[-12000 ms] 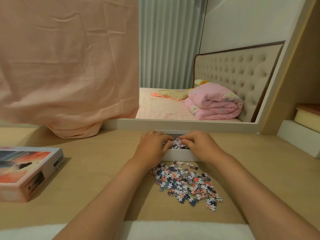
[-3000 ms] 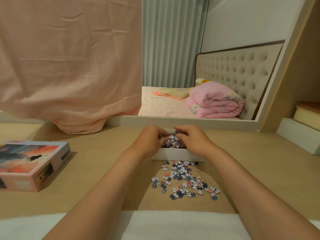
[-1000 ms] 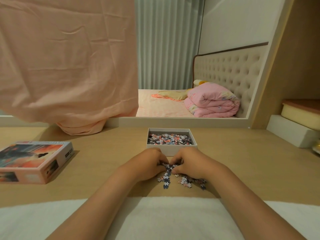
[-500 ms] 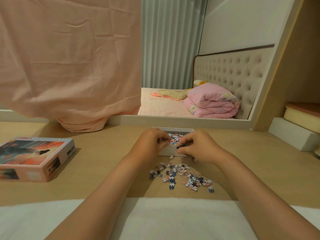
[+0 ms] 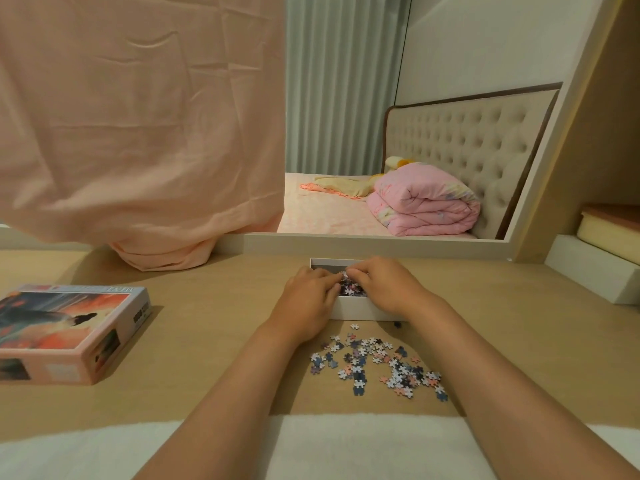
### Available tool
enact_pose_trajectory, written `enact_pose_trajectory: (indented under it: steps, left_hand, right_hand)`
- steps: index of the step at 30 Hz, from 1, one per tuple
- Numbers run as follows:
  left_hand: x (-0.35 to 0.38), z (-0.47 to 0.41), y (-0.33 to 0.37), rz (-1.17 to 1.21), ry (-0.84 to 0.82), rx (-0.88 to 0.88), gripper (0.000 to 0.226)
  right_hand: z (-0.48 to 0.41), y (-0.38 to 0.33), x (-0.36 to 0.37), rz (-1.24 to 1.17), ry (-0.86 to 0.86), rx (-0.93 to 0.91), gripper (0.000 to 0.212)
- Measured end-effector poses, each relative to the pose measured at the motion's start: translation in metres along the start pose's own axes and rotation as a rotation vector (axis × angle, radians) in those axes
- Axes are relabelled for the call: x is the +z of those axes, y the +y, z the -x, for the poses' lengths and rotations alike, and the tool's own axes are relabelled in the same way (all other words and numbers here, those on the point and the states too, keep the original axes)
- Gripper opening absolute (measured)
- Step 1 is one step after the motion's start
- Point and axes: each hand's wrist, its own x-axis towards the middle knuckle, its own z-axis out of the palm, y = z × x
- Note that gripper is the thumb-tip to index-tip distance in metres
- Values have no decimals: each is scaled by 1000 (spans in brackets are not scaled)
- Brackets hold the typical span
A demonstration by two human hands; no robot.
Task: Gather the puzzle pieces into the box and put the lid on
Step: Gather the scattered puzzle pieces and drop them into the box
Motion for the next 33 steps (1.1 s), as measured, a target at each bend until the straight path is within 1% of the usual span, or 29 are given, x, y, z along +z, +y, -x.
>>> enact_pose_trajectory:
  steps: [1,3,5,7,10,12,15,17,19,20,22,23,24,26,28,30,31,33]
  left_hand:
    - [1,1,1,3,-6,-2,38]
    - [2,1,-1,12,7,-5,38]
    - [1,2,-1,19,39,5,37]
    - [-1,4,2,43,54,14,36]
    - [-4,8,7,53,23,22,36]
    - [-7,11,8,79,-3,21,38]
    - [-16,14,13,99,-5,-7,42]
    - [-23,18,20,49,47,-13,43]
    - [-32,24,27,-21,82,2,40]
    - [-37,28,31,-46,56,-3,38]
    - [-46,38,36,-61,-88,-76,37]
    - [-49,45,36,-63,-189,-124,42]
    - [-50,51,35,-74,-291,-157,53]
    - [-47,64,34,-126,-431,-145,76]
    - [-40,72,36,-124,-471,-78,94]
    - [-32,73,41,-40,-493,-55,108]
    - [-28,71,44,-6,-507,-45,111]
    - [-17,67,48,18,-517,-3,111]
  right_hand:
    - [-1,0,0,11,18,-12,33]
    - [1,0,-3,5,87,-39,21]
    - [6,-1,-7,-42,145,-61,18]
    - [11,-2,-11,-101,153,-69,16]
    - [23,-6,-18,-164,139,-83,16]
    - [33,-9,-18,-157,91,-124,17]
    - [50,-15,-10,-91,-52,-236,19]
    - [57,-14,-1,-28,-159,-274,18]
    - [60,-11,6,50,-274,-271,19]
    - [61,-12,8,69,-305,-264,21]
    - [62,-13,6,27,-340,-229,27]
    - [63,-14,2,-26,-356,-204,30]
    - [64,-14,-4,-80,-363,-171,31]
    - [67,-8,-15,-127,-318,-112,31]
    - [71,5,-23,-60,-230,-69,30]
    - [77,17,-24,34,-199,-32,29]
    - [81,20,-22,66,-212,-15,27]
    - [87,23,-19,75,-231,4,24]
